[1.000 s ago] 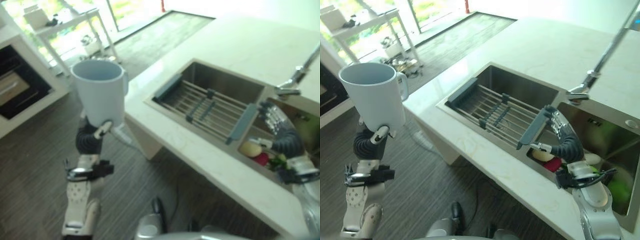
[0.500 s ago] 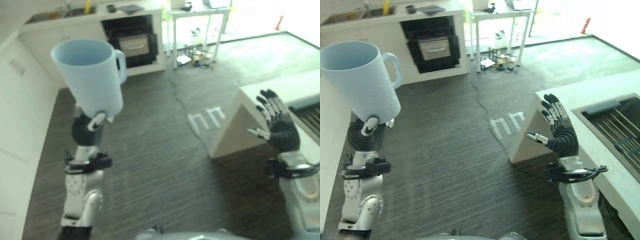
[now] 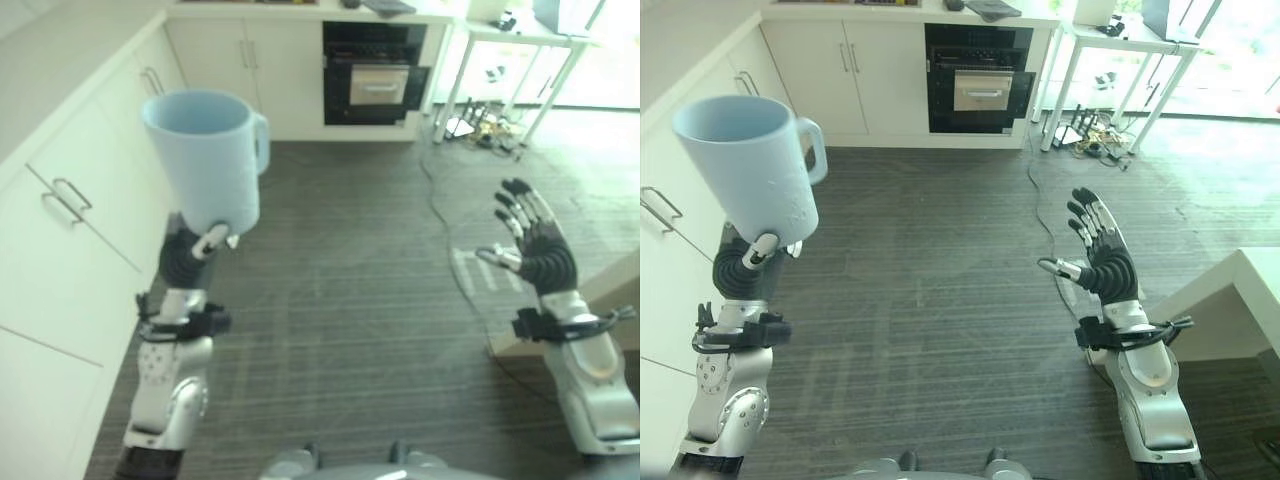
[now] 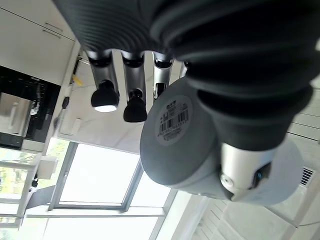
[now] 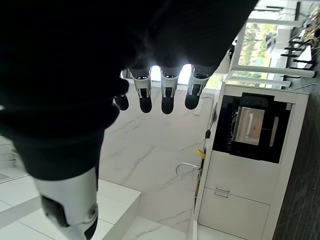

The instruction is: Place the dishes in the dishwasher.

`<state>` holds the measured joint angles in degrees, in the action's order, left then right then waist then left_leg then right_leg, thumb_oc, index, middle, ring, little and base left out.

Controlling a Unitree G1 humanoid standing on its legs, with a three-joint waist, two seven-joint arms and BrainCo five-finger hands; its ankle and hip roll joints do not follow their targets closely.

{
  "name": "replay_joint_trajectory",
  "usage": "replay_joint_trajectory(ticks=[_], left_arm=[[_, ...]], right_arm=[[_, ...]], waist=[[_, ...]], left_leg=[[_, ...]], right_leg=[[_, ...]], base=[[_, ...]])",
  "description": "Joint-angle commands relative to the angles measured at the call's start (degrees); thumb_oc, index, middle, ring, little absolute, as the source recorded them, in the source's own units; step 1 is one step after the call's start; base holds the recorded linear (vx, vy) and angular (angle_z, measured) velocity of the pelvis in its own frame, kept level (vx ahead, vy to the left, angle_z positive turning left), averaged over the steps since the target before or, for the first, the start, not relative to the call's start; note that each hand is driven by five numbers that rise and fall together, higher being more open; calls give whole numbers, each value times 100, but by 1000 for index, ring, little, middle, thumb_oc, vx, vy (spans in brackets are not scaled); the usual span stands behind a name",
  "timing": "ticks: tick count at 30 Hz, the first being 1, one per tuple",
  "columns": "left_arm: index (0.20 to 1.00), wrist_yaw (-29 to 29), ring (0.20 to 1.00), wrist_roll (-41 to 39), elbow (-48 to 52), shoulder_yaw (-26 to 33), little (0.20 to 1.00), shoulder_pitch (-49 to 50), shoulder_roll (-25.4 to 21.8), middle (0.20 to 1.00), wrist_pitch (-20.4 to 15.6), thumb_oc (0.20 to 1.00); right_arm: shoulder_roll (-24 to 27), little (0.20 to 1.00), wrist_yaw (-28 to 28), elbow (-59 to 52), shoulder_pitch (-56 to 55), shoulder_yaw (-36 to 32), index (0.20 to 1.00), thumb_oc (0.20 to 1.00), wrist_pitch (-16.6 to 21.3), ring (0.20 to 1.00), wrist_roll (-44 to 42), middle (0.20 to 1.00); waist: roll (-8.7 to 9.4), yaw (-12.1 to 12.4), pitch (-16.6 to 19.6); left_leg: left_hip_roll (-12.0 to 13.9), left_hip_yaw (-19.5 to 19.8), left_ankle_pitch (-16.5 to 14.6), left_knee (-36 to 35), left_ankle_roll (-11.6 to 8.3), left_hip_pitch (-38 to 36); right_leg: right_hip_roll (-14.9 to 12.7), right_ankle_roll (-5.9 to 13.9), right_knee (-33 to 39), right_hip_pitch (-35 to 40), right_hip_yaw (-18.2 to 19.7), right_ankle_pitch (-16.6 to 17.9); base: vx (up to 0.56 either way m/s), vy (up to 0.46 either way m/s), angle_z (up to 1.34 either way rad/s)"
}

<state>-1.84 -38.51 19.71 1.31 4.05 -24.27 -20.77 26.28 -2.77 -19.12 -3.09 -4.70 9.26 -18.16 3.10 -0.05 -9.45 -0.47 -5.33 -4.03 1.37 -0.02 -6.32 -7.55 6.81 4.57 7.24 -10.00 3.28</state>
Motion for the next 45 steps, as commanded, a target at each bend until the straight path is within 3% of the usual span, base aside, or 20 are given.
replay_joint_trajectory(ticks=[1,23,24,26,32,33,34,35,36,37,38,40,41,42,43,45], left_arm=[[200,-13,200,314,238,197,200,-185,55,200,-186,200],[200,-217,200,212,197,152,200,-75,67,200,-177,200],[200,-44,200,355,339,93,200,88,82,200,-338,200],[200,-228,200,370,401,94,200,158,102,200,-293,200],[200,-255,200,218,424,229,200,302,55,200,-323,200],[200,-265,200,210,423,243,200,319,60,200,-329,200],[200,-294,200,156,391,245,200,377,67,200,-387,200],[200,-349,200,94,406,261,200,431,76,200,-410,200],[200,-368,200,95,417,261,200,430,101,200,-407,200],[200,-352,200,169,380,257,200,416,159,200,-418,200],[200,-294,200,199,330,256,200,384,168,200,-403,200],[200,-271,200,83,263,312,200,403,163,200,-327,200],[200,-297,200,100,206,359,200,527,160,200,-375,200],[200,-273,200,136,177,338,200,621,170,200,-450,200],[200,-299,200,110,154,351,200,683,170,200,-489,200],[200,-335,200,48,83,403,200,760,186,200,-539,200]], right_arm=[[267,1000,32,-320,-193,-253,1000,1000,177,1000,-255,1000],[204,1000,-90,-454,-380,-220,1000,1000,286,1000,-251,1000],[68,1000,-358,-533,-391,-22,1000,1000,177,1000,-120,1000],[41,1000,-365,-560,-534,-114,1000,1000,140,1000,-298,1000],[127,1000,-383,-643,-679,-143,1000,1000,186,1000,-241,1000],[142,1000,-388,-639,-679,-141,1000,1000,188,1000,-258,1000],[258,1000,-393,-569,-691,-157,1000,1000,232,1000,-331,1000],[340,1000,-410,-551,-727,-203,1000,1000,244,1000,-338,1000],[355,1000,-429,-530,-735,-218,1000,1000,269,1000,-324,1000],[350,1000,-502,-472,-728,-209,1000,1000,315,1000,-298,1000],[346,1000,-507,-423,-689,-182,1000,1000,316,1000,-263,1000],[351,1000,-460,-361,-585,-119,1000,1000,262,1000,-268,1000],[316,1000,-555,-313,-547,-92,1000,1000,210,1000,-273,1000],[302,1000,-625,-314,-583,-66,1000,1000,195,1000,-216,1000],[308,1000,-669,-319,-639,-86,1000,1000,199,1000,-200,1000],[417,1000,-811,-301,-768,-206,1000,1000,248,1000,-331,1000]], waist=[[-199,-232,248],[-270,-439,291],[-275,-485,-197],[-175,-440,-93],[-127,-423,-50],[-100,-412,-71],[-18,-410,-141],[63,-438,-200],[102,-420,-248],[163,-380,-322],[150,-364,-344],[71,-290,-359],[-83,-222,-320],[-156,-157,-297],[-209,-97,-292],[-236,31,-317]], left_leg=[[213,-58,284,-637,-136,-132],[295,-187,225,-637,-183,-231],[-62,-131,-68,-637,79,-400],[3,-202,-70,-637,63,-388],[69,-274,-19,-490,8,-444],[66,-288,1,-345,-16,-375],[140,-283,-142,735,-214,-37],[331,-356,152,1869,-370,349],[401,-327,358,2487,-437,679],[438,-198,425,3176,-401,1167],[445,-174,357,3096,-342,1305],[378,-284,298,2112,-246,1198],[354,-333,464,735,-269,1124],[384,-347,819,-136,-354,985],[476,-363,1201,-584,-459,1047],[547,-323,1519,-637,-586,1513]], right_leg=[[328,-1,-71,-45,-31,-155],[483,-95,43,35,198,-236],[309,52,-565,-521,207,-174],[401,-8,-348,-283,162,-248],[560,-128,-317,-169,248,-339],[554,-158,-337,-191,244,-292],[568,-289,-367,-115,342,-335],[562,-427,-392,-116,400,-326],[555,-497,-405,-103,401,-309],[538,-565,-422,-50,442,-281],[571,-561,-419,-17,451,-291],[665,-474,-345,103,512,-366],[825,-378,-233,245,619,-456],[891,-344,-140,401,699,-525],[943,-347,-73,578,721,-594],[1012,-385,10,1073,854,-821]], base=[[57,-138,-18],[12,-45,-4],[-13,-102,0],[26,-213,4],[48,-121,0],[142,-185,1],[124,-253,15],[148,-263,27],[95,-198,44],[121,-121,29],[211,-50,20],[335,103,-11],[534,228,-33],[581,248,-25],[518,210,-24],[529,215,-22]])
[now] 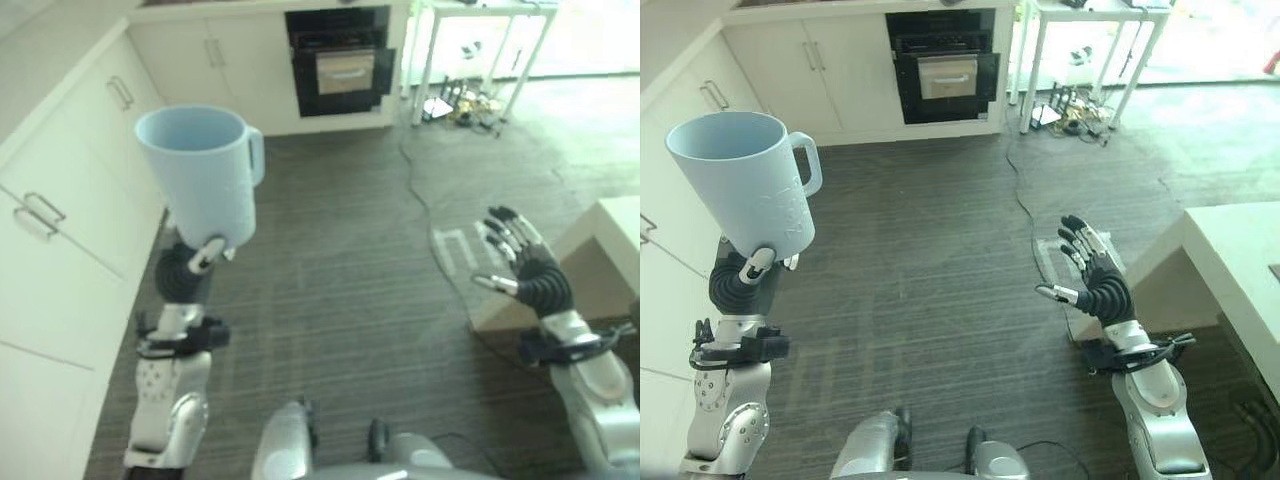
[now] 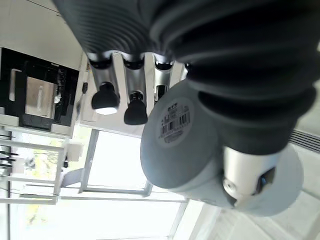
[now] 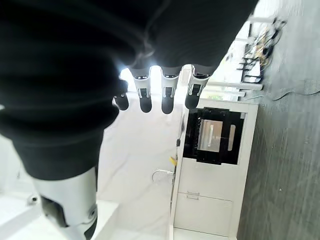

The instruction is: Place the dishes in the dishwasher.

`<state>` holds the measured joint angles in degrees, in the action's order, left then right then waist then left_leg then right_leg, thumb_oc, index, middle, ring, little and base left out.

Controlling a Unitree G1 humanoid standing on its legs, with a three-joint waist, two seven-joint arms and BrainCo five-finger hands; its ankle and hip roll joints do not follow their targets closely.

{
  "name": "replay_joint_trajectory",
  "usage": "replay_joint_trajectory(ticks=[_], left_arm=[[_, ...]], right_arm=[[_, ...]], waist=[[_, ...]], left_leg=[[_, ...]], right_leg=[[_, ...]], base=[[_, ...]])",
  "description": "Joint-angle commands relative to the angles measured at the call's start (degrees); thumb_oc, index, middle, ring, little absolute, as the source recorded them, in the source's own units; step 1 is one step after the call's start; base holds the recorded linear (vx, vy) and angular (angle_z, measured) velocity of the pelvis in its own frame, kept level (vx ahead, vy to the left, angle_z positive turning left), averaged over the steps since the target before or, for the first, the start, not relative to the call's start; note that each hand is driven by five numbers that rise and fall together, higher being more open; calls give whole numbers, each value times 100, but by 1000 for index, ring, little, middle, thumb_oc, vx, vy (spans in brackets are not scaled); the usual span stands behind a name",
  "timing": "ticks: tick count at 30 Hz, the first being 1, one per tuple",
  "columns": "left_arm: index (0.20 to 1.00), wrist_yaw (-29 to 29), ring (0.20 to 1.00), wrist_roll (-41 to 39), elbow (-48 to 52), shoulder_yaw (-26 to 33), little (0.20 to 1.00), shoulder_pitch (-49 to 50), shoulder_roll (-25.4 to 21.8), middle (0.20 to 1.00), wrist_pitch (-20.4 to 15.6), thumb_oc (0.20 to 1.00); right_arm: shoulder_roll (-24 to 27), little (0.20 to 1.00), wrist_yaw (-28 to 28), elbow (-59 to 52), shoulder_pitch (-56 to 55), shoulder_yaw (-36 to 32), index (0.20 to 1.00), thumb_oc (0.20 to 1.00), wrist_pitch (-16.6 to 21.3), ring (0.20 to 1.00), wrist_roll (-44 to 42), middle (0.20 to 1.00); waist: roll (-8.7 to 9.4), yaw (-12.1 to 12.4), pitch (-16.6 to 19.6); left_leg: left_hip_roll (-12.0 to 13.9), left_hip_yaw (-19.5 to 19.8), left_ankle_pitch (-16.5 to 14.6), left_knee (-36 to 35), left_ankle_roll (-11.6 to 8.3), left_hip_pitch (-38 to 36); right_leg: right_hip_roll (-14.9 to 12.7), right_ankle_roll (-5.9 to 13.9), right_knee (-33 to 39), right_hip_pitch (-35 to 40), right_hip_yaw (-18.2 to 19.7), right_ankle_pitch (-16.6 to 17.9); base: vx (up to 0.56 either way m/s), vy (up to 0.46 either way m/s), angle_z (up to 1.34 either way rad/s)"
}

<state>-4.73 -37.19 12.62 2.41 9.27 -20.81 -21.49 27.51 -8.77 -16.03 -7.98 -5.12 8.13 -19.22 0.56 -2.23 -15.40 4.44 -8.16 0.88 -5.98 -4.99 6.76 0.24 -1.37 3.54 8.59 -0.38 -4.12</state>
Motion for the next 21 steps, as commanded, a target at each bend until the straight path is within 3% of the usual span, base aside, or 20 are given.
replay_joint_trajectory(ticks=[1,4,5,6,9,11,13,15,16,18,21], left_arm=[[200,-42,200,-84,774,296,200,246,-147,200,-486,200],[200,88,200,-49,759,280,200,186,-140,200,-499,200],[200,104,200,-58,769,351,200,110,-185,200,-447,200],[200,36,200,34,849,353,200,51,-193,200,-352,200],[200,-73,200,115,890,336,200,-17,-201,200,-242,200],[200,-83,200,213,899,298,200,-110,-194,200,-99,200],[200,-93,200,265,918,277,200,-184,-194,200,33,200],[200,-126,200,294,911,280,200,-215,-192,200,116,200],[200,-33,200,326,899,261,200,-237,-214,200,117,200],[200,50,200,283,844,253,200,-329,-284,200,124,200],[200,-42,200,164,862,397,200,-333,-347,200,142,200]], right_arm=[[375,1000,-219,-589,-291,-164,1000,1000,410,1000,-293,1000],[361,1000,-313,-617,-349,-213,1000,1000,502,1000,-355,1000],[267,1000,-386,-729,-410,-239,1000,1000,490,1000,-402,1000],[140,1000,-311,-782,-350,-157,1000,1000,475,1000,-307,1000],[-14,1000,-119,-767,-198,-34,1000,1000,448,1000,-195,1000],[-156,1000,10,-728,-72,84,1000,1000,408,1000,-102,1000],[-277,1000,48,-726,-37,155,1000,1000,378,1000,-20,1000],[-332,1000,20,-731,-18,251,1000,1000,326,1000,45,1000],[-324,1000,-16,-699,26,335,1000,1000,319,1000,77,1000],[-221,1000,-37,-614,61,386,1000,1000,381,1000,16,1000],[38,1000,-338,-636,-160,-14,1000,1000,523,1000,-539,1000]], waist=[[23,255,278],[-47,222,336],[-6,295,458],[101,386,588],[203,495,732],[266,588,840],[224,641,878],[85,575,850],[46,483,782],[94,420,726],[204,228,529]], left_leg=[[70,-126,946,98,-79,350],[119,-300,972,98,2,171],[-38,-211,886,114,165,-1],[-162,-223,773,98,341,-104],[-364,-12,671,98,506,-204],[-542,161,606,98,627,-261],[-596,262,557,98,705,-350],[-561,344,412,98,753,-589],[-539,323,292,98,751,-788],[-581,309,270,98,730,-875],[-590,363,-37,98,582,-1357]], right_leg=[[228,411,112,989,-55,-160],[170,454,-141,1085,-4,-409],[38,601,-470,1172,30,-641],[-135,790,-835,1084,-114,-477],[-307,1005,-1456,821,-258,-161],[-374,1191,-2167,615,-293,319],[-417,1260,-2921,301,-370,873],[-403,1196,-3930,-284,-470,1025],[-478,1108,-3961,-733,-622,825],[-496,1015,-3403,-844,-880,428],[-746,963,-1483,-1014,-1622,599]], base=[[498,245,-10],[460,295,-45],[566,353,-128],[541,333,-108],[265,172,-22],[194,157,27],[192,170,35],[290,224,25],[242,157,8],[248,6,-10],[336,-171,-3]])
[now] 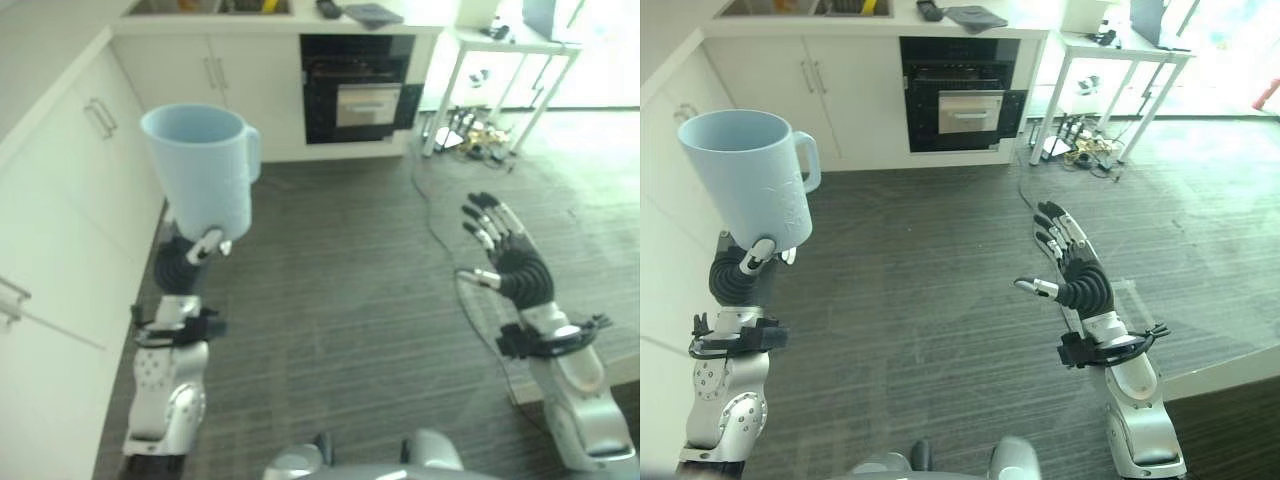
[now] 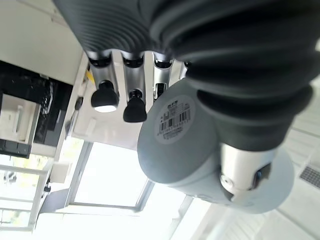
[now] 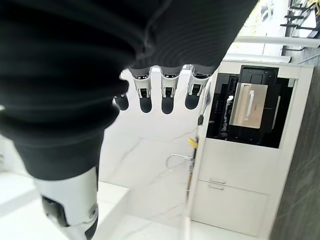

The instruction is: Place the dishes in the dishwasher.

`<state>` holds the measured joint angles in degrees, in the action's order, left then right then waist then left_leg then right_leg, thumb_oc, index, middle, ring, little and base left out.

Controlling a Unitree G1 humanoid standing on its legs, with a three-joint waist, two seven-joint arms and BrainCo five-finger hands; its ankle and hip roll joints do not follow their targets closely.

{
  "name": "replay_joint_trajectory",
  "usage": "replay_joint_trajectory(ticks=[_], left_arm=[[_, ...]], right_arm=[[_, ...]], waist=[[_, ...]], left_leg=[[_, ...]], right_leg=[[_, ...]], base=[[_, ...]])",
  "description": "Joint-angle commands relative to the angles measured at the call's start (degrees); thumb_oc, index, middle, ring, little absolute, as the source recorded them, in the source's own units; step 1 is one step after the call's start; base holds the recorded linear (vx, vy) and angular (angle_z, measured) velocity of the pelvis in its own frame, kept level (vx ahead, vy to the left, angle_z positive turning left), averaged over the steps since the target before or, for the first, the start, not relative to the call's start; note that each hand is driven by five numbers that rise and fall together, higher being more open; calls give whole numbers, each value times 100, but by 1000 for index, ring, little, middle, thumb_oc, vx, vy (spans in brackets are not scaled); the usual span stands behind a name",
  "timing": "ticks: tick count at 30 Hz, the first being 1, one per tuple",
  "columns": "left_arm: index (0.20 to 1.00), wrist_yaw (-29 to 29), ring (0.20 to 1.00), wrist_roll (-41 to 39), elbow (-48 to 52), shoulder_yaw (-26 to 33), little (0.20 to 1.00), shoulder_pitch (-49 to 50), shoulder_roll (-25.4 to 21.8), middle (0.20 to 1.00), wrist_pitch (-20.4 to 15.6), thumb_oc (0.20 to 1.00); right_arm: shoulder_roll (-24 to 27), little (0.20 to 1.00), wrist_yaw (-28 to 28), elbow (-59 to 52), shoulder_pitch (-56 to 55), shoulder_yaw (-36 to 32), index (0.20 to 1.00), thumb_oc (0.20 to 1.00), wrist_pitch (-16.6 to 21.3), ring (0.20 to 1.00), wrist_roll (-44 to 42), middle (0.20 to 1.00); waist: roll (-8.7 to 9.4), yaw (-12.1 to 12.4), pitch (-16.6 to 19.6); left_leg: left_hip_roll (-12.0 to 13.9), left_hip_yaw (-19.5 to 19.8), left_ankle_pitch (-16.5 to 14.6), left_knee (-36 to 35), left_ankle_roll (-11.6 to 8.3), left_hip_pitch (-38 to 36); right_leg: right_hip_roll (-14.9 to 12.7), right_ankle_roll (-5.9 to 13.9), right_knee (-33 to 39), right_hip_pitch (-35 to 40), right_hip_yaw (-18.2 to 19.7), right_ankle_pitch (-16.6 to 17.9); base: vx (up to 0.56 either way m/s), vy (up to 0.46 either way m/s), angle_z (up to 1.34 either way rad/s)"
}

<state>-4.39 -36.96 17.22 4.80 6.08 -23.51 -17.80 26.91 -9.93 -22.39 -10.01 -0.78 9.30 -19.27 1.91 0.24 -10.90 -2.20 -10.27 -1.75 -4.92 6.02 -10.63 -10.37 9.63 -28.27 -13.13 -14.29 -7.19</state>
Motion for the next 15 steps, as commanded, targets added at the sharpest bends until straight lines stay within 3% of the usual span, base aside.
replay_joint_trajectory(ticks=[1,2,3,8,11,12,13,14,15], left_arm=[[200,-158,200,121,424,194,200,68,-79,200,-249,200],[200,-204,200,117,442,202,200,114,-76,200,-264,200],[200,-203,200,250,456,125,200,180,-29,200,-349,200],[200,-39,200,388,446,19,200,121,-71,200,-490,200],[200,54,200,145,437,50,200,79,-65,200,-360,200],[200,40,200,117,457,47,200,84,-39,200,-336,200],[200,4,200,89,462,15,200,110,-12,200,-323,200],[200,-31,200,36,454,-8,200,153,35,200,-336,200],[200,-77,200,4,458,6,200,204,79,200,-354,200]], right_arm=[[149,1000,-294,-17,-28,-530,1000,1000,433,1000,-640,1000],[170,1000,-320,-21,-61,-556,1000,1000,450,1000,-668,1000],[123,1000,-371,-62,-137,-554,1000,1000,484,1000,-661,1000],[174,1000,-280,-31,36,-428,1000,1000,540,1000,-669,1000],[222,1000,-138,-60,263,-346,1000,1000,326,1000,-519,1000],[245,1000,-163,-70,291,-359,1000,1000,280,1000,-637,1000],[243,1000,-167,-59,309,-367,1000,1000,234,1000,-621,1000],[303,1000,-209,-28,305,-424,1000,1000,197,1000,-599,1000],[316,1000,-254,-15,274,-462,1000,1000,199,1000,-608,1000]], waist=[[79,-136,20],[70,-228,-25],[40,-465,-87],[30,-552,16],[-8,-588,199],[-16,-612,250],[-111,-622,332],[-140,-612,360],[-88,-564,337]], left_leg=[[87,593,48,-8,-548,184],[115,625,-57,-8,-556,53],[180,732,-266,-8,-568,-290],[232,856,-582,-8,-558,-604],[370,862,-787,106,-693,-944],[423,830,-673,225,-804,-942],[599,731,-317,585,-985,-852],[852,517,309,1538,-1251,-508],[922,448,613,2226,-1359,-152]], right_leg=[[265,-77,2230,1060,-193,1159],[237,-17,2513,947,-48,1360],[164,78,2925,530,279,1887],[183,114,3249,551,331,2020],[287,-14,3100,720,327,1964],[322,-109,3098,733,296,1946],[485,-207,3210,886,269,1820],[607,-382,3271,1106,171,1663],[626,-492,3284,1296,153,1550]], base=[[443,-259,-4],[603,-408,-11],[531,-382,16],[357,-336,31],[298,-361,10],[277,-310,-19],[300,-408,-35],[311,-437,-21],[224,-405,-11]])
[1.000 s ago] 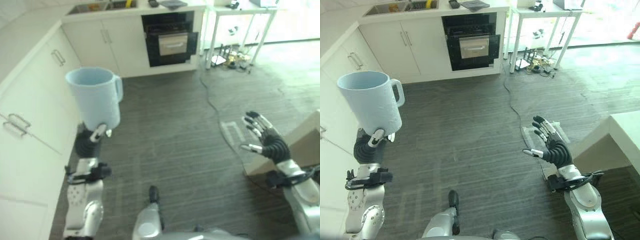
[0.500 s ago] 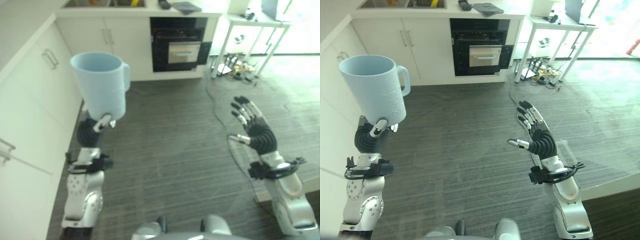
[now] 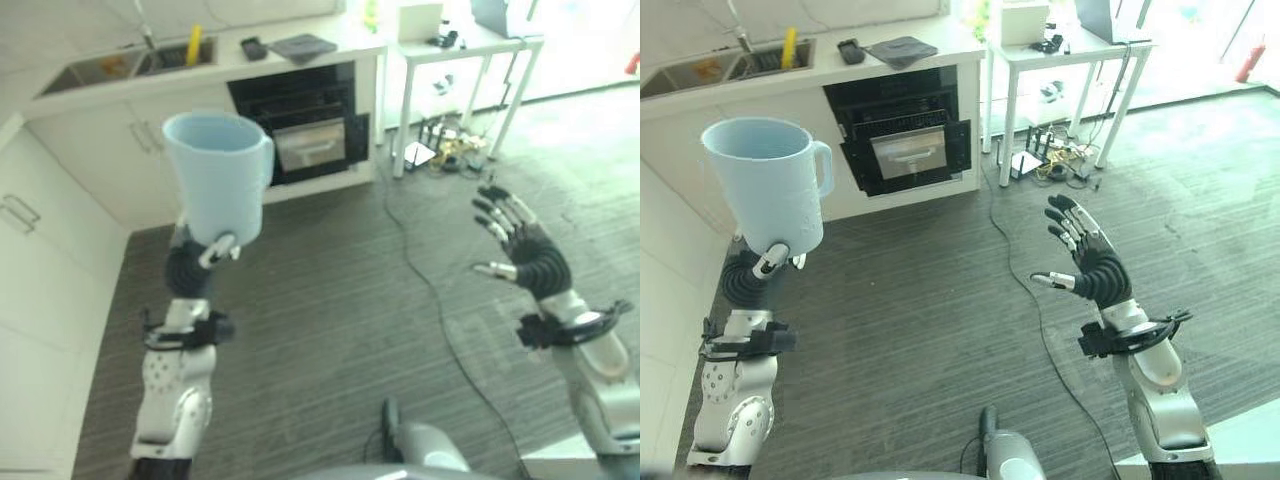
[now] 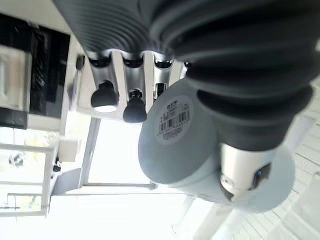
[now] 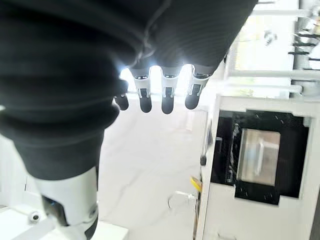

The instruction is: Place the dishes in the dishwasher.

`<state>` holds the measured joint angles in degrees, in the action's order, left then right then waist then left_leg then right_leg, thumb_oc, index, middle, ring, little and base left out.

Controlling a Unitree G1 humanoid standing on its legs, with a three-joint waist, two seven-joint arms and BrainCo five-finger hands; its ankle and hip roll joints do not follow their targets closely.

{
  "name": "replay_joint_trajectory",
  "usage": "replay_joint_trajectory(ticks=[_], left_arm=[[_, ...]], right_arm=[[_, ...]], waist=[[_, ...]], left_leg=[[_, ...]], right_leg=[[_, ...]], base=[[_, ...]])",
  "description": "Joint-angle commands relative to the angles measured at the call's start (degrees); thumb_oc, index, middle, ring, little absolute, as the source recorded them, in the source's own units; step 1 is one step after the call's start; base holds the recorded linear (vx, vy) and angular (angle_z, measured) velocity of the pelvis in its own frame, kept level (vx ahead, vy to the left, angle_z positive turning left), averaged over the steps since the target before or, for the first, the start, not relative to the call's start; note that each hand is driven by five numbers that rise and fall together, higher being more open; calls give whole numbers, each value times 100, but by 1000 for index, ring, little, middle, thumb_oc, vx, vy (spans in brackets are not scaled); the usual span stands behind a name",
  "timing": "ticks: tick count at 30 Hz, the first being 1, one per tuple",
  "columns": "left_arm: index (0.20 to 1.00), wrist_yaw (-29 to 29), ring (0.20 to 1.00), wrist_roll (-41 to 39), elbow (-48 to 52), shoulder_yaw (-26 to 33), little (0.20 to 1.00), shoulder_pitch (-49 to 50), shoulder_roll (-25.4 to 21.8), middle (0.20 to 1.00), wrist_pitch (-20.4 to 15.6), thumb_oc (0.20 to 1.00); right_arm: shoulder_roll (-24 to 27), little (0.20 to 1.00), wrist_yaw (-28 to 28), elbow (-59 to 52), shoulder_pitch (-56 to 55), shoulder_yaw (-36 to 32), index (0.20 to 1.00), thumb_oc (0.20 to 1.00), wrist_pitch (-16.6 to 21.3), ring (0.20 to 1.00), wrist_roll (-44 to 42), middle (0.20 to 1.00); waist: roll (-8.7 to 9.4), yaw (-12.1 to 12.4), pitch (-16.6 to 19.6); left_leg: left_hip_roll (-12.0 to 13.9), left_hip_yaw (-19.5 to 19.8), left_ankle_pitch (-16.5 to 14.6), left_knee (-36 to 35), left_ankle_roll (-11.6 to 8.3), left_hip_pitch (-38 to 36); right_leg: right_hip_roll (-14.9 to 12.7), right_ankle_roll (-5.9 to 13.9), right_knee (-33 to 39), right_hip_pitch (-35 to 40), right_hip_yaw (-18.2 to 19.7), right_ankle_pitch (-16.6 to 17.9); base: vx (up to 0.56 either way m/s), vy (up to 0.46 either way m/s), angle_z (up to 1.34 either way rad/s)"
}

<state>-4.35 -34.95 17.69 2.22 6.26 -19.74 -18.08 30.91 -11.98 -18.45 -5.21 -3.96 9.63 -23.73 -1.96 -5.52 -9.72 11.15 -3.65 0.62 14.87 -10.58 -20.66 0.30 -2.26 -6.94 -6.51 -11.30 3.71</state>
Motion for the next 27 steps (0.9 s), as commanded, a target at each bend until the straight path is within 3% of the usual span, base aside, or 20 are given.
replay_joint_trajectory(ticks=[1,3,4,7,10,11,12,14,15,16,18,23,24,27], left_arm=[[200,-136,200,-229,410,270,200,214,-270,200,-345,200],[200,-312,200,-262,379,298,200,251,-203,200,-432,200],[200,-373,200,-306,385,326,200,298,-175,200,-492,200],[200,-363,200,-450,339,397,200,358,-196,200,-595,200],[200,-341,200,-491,261,351,200,335,-211,200,-652,200],[200,-311,200,-469,237,318,200,315,-213,200,-667,200],[200,-274,200,-442,208,277,200,280,-194,200,-660,200],[200,-227,200,-413,149,238,200,256,-164,200,-679,200],[200,-203,200,-465,79,244,200,244,-165,200,-690,200],[200,-184,200,-492,76,253,200,263,-157,200,-696,200],[200,-239,200,-578,116,328,200,400,-152,200,-796,200],[200,-228,200,-453,193,413,200,328,-207,200,-725,200],[200,-272,200,-337,210,428,200,248,-240,200,-656,200],[200,-407,200,-243,274,481,200,147,-277,200,-473,200]], right_arm=[[-87,1000,-72,-396,-223,-162,1000,1000,177,1000,-133,1000],[-118,1000,-42,-371,-223,-152,1000,1000,204,1000,-51,1000],[-128,1000,-54,-362,-204,-141,1000,1000,203,1000,-71,1000],[-185,1000,-135,-322,-110,-41,1000,1000,167,1000,49,1000],[-236,1000,-156,-310,-112,48,1000,1000,147,1000,183,1000],[-234,1000,-180,-308,-131,54,1000,1000,139,1000,196,1000],[-199,1000,-193,-303,-154,40,1000,1000,109,1000,192,1000],[-94,1000,-217,-292,-185,-11,1000,1000,68,1000,117,1000],[-19,1000,-290,-268,-237,-106,1000,1000,38,1000,56,1000],[-16,1000,-342,-283,-283,-150,1000,1000,12,1000,40,1000],[-48,1000,-522,-353,-492,-261,1000,1000,41,1000,8,1000],[-181,1000,-401,-418,-441,-180,1000,1000,31,1000,104,1000],[-273,1000,-271,-398,-316,-121,1000,1000,-6,1000,145,1000],[-461,1000,-182,-381,-218,-38,1000,1000,-15,1000,292,1000]], waist=[[339,52,195],[450,208,81],[462,296,29],[337,329,8],[203,355,19],[159,377,12],[144,423,-13],[153,460,-11],[182,426,2],[194,429,17],[218,457,65],[409,728,200],[474,858,233],[544,963,241]], left_leg=[[-385,-254,454,605,280,1136],[-494,-320,266,1084,404,1764],[-600,-407,61,979,511,1949],[-673,-792,-51,-249,606,1768],[-702,-984,217,-1648,559,1625],[-603,-997,487,-1903,495,1686],[-480,-955,736,-1959,424,1872],[-300,-1162,900,-1959,374,2114],[-214,-1471,848,-1951,403,2124],[-217,-1525,820,-1961,413,2125],[-230,-1455,804,-1987,458,2182],[-648,-1103,482,-1987,784,2144],[-810,-894,394,-1987,918,2115],[-1085,-634,303,-1987,1136,2013]], right_leg=[[-446,635,1156,747,-172,394],[-511,580,1168,998,-272,270],[-520,596,1170,1108,-357,184],[-416,694,1164,1275,-336,25],[-289,788,1194,1460,-218,-132],[-225,778,1194,1565,-159,-226],[-156,720,1194,1734,-87,-377],[-128,673,1194,1923,-140,-569],[-169,686,1194,2000,-258,-646],[-194,707,1194,2037,-287,-661],[-262,764,1194,2148,-279,-725],[-534,967,976,2288,-298,-807],[-691,1071,542,2201,-315,-841],[-924,1266,-712,1826,-226,-318]], base=[[153,-295,-12],[159,-231,-19],[182,-130,-29],[221,25,-33],[250,105,-17],[300,126,-18],[325,174,-17],[287,224,-7],[245,255,-19],[314,341,-24],[271,302,-16],[257,277,9],[297,381,65],[211,327,44]])
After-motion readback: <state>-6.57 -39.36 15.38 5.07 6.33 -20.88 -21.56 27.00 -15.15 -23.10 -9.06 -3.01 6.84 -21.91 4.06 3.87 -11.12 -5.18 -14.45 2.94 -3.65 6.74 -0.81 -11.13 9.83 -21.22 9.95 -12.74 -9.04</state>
